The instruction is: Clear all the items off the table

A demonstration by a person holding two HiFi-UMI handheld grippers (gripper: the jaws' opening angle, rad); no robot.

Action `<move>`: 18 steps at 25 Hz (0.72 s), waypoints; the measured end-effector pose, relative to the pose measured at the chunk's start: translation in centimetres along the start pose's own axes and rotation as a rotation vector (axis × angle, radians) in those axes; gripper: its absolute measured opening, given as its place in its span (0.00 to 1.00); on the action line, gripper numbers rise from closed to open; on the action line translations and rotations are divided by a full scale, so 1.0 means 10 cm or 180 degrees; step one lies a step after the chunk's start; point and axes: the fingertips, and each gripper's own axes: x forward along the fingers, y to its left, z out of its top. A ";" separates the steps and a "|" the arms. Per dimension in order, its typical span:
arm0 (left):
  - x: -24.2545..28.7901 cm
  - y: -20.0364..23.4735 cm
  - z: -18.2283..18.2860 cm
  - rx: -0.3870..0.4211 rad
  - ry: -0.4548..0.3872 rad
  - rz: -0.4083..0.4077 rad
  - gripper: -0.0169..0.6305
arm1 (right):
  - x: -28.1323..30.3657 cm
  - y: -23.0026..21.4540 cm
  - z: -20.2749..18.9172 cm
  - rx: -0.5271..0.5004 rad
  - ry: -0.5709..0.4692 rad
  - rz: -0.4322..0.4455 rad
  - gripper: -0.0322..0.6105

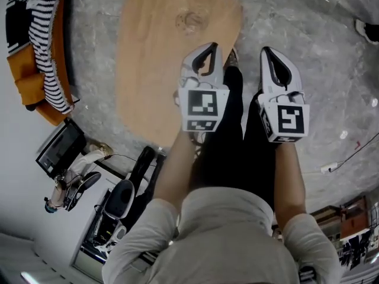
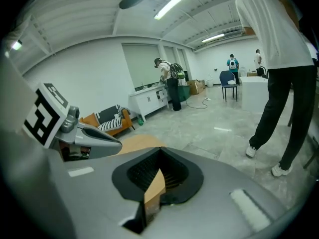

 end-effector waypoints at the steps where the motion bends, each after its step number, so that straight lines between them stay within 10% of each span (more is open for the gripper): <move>1: 0.05 0.04 -0.08 0.0065 0.0094 -0.0003 0.06 | 0.03 0.01 -0.03 0.0025 0.0031 -0.0025 0.06; 18: 0.71 0.56 -0.99 0.0919 0.1277 -0.0006 0.06 | 0.51 -0.02 -0.37 0.0405 0.0248 -0.0243 0.06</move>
